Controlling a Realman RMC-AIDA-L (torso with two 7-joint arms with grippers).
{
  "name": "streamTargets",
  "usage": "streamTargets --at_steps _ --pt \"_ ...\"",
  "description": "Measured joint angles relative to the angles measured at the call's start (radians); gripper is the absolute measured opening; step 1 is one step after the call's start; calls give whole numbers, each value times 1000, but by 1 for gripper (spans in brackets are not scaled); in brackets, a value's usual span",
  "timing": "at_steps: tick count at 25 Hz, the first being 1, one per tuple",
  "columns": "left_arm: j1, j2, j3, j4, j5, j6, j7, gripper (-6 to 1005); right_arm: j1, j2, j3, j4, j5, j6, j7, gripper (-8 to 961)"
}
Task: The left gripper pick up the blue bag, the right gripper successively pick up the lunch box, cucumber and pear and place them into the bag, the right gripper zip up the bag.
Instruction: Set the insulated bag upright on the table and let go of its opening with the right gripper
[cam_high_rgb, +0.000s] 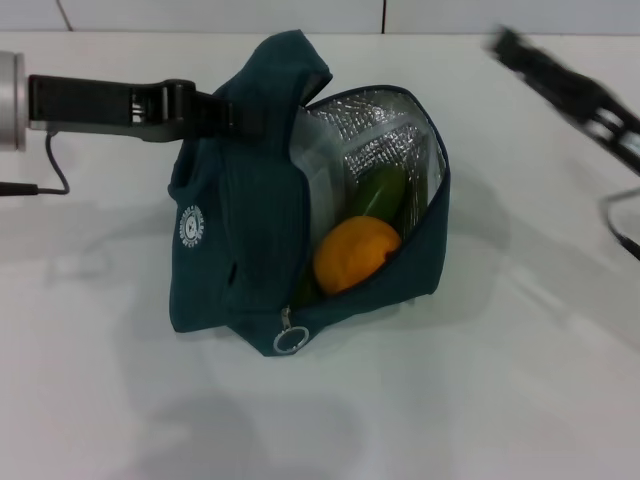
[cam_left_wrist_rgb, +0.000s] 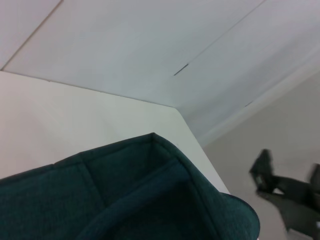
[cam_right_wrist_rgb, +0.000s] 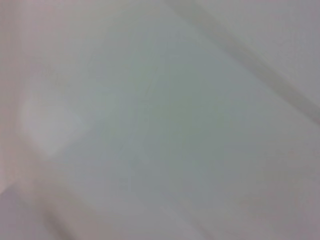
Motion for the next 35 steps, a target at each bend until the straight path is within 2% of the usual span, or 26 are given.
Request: streamTargets --at_steps 4,8,12,16,20,28,33,35 --pt "3 0 0 1 0 0 2 42 -39 -9 26 124 -6 -5 122 617" --pt "-1 -1 4 1 0 0 2 42 -36 -2 19 215 -52 -5 164 644" --pt "-6 -3 5 1 0 0 2 41 -18 13 1 202 -141 1 194 704" --pt "-12 -6 7 1 0 0 2 41 28 15 -67 195 -152 22 235 774" --pt "-12 -8 8 1 0 0 2 41 61 16 -86 172 -154 64 255 844" --pt "-13 -8 8 0 0 0 4 41 92 16 -115 155 -156 100 275 845" --pt "-12 -8 8 0 0 0 5 41 95 15 -130 133 -162 91 256 798" --pt "-12 -8 8 0 0 0 6 41 96 15 -141 130 -162 88 227 730"
